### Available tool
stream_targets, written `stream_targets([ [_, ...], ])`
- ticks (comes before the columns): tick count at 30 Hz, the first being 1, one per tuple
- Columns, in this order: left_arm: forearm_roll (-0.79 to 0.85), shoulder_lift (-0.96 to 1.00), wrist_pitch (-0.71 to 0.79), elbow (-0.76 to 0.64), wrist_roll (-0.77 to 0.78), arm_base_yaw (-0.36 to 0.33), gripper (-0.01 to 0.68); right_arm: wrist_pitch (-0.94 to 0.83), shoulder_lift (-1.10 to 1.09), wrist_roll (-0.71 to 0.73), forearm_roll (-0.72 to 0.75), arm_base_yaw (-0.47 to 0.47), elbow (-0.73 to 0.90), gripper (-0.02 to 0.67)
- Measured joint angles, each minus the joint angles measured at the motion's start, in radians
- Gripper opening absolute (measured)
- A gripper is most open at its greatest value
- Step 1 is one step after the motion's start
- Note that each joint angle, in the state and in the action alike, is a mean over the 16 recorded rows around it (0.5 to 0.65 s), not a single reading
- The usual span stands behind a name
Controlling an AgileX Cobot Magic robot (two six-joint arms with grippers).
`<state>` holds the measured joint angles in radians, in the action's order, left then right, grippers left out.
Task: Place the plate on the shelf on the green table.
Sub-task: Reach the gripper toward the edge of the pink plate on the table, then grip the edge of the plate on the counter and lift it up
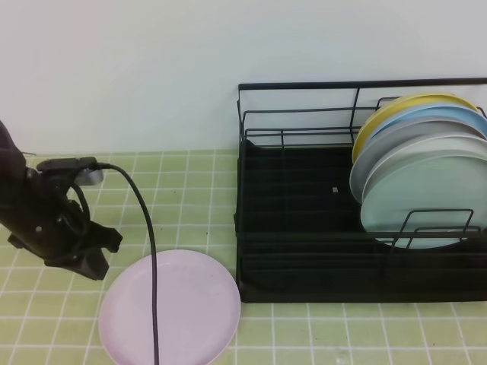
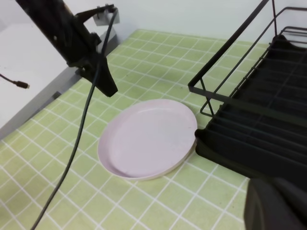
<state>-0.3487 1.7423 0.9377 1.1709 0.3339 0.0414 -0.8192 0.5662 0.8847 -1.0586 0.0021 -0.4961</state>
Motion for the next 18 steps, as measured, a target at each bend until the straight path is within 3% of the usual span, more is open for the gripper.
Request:
stream_targets([
  [18, -0.055, 0.150, -0.034, 0.008, 0.037, 0.000, 0.240, -0.027, 0.000, -0.001, 0.001, 0.000, 0.000, -0.002],
])
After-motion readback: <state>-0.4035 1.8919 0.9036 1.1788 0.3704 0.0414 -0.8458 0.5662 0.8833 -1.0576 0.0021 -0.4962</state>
